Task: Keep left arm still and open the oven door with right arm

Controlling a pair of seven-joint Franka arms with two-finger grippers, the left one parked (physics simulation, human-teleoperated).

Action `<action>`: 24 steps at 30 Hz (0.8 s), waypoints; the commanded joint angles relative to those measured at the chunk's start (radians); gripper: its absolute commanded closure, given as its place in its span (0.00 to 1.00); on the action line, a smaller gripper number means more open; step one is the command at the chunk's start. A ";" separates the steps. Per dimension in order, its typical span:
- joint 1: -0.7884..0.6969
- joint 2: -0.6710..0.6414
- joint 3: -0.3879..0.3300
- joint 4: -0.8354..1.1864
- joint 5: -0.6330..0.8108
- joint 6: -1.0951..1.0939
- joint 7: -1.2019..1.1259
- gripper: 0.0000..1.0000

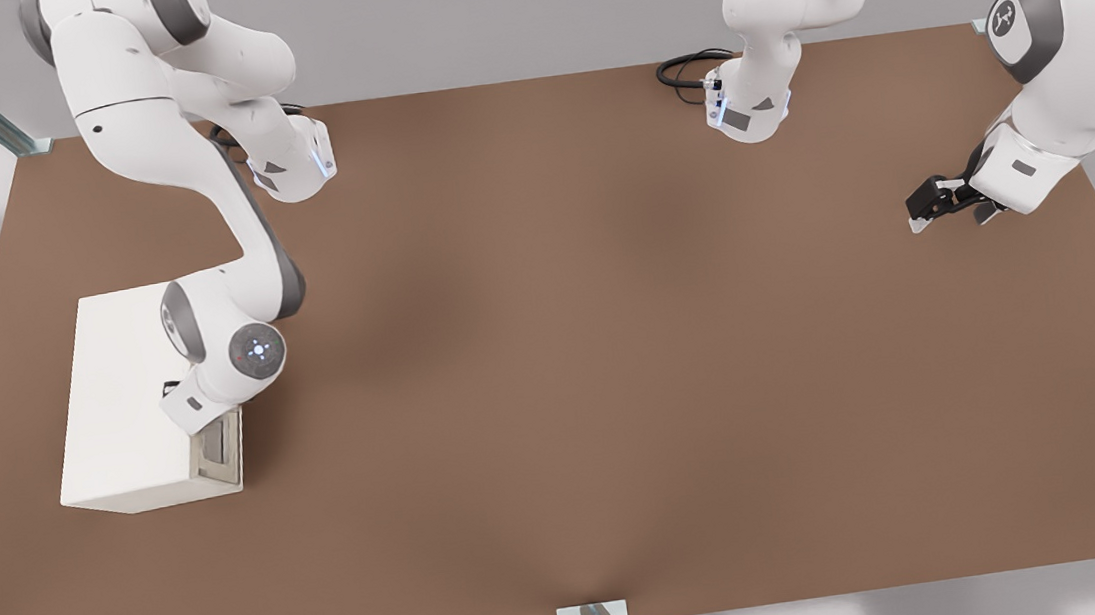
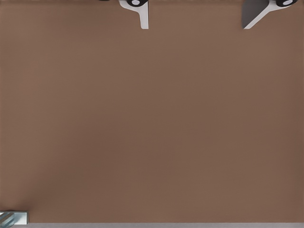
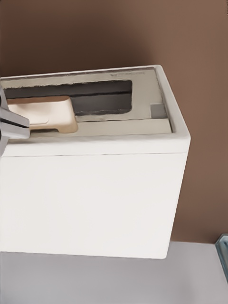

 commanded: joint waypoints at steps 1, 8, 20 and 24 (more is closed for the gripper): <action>-0.001 -0.001 0.000 -0.001 -0.004 0.012 0.057 1.00; 0.004 0.008 0.000 -0.001 -0.002 0.009 0.060 1.00; 0.007 0.022 0.000 -0.001 -0.002 0.006 0.071 1.00; 0.007 0.022 0.103 0.004 0.011 -0.072 0.173 1.00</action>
